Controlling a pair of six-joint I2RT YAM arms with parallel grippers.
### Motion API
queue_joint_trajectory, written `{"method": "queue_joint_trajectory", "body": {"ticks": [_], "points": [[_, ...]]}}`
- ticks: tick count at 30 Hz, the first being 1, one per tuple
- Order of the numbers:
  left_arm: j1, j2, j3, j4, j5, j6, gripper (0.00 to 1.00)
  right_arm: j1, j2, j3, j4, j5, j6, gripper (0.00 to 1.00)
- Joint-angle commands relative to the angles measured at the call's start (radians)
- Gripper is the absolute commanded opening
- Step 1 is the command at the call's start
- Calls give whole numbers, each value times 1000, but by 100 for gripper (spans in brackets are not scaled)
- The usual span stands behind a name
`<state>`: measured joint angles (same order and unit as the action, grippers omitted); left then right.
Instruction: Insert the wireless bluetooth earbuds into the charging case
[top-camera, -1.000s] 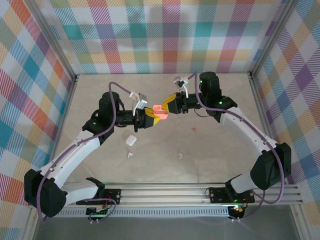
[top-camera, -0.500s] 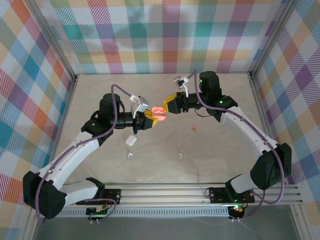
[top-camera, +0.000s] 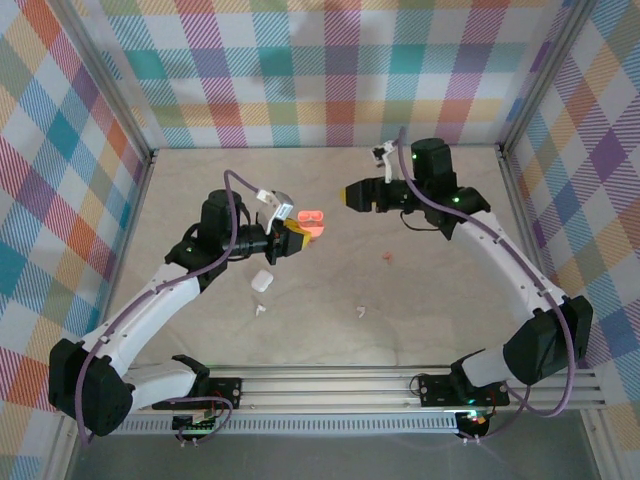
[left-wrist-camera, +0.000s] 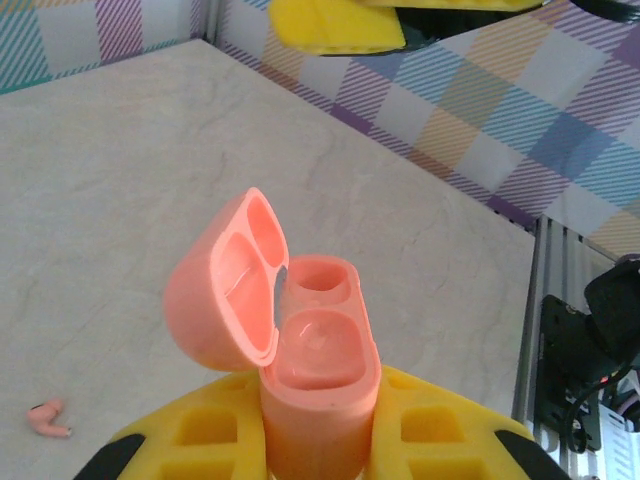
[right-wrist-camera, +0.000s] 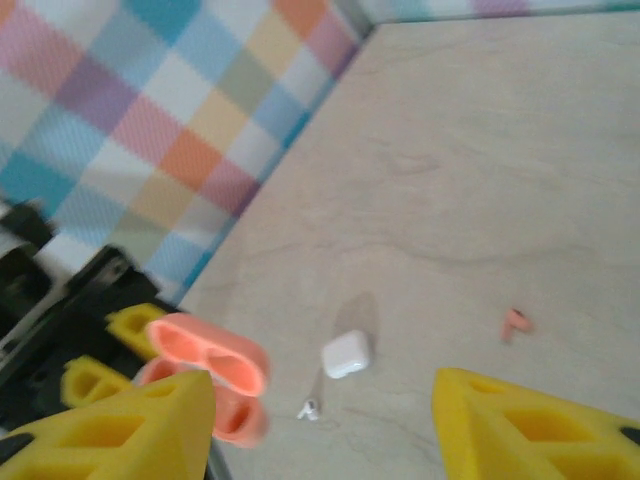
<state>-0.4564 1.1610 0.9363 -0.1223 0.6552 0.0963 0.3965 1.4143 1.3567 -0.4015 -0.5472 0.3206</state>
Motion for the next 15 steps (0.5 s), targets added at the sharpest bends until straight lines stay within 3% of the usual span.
{"method": "queue_joint_trajectory", "body": {"ticks": [1,9,15], "points": [[13,-28,-21,26,-28,-11,0,-45,15,4,-160,172,57,56],[13,-40,-42,5,-45,-7,0,-62,238,64,-413,377,-94,49],[13,-46,-55,-2,-55,-4,0,-8,407,155,-523,497,-172,46]]}}
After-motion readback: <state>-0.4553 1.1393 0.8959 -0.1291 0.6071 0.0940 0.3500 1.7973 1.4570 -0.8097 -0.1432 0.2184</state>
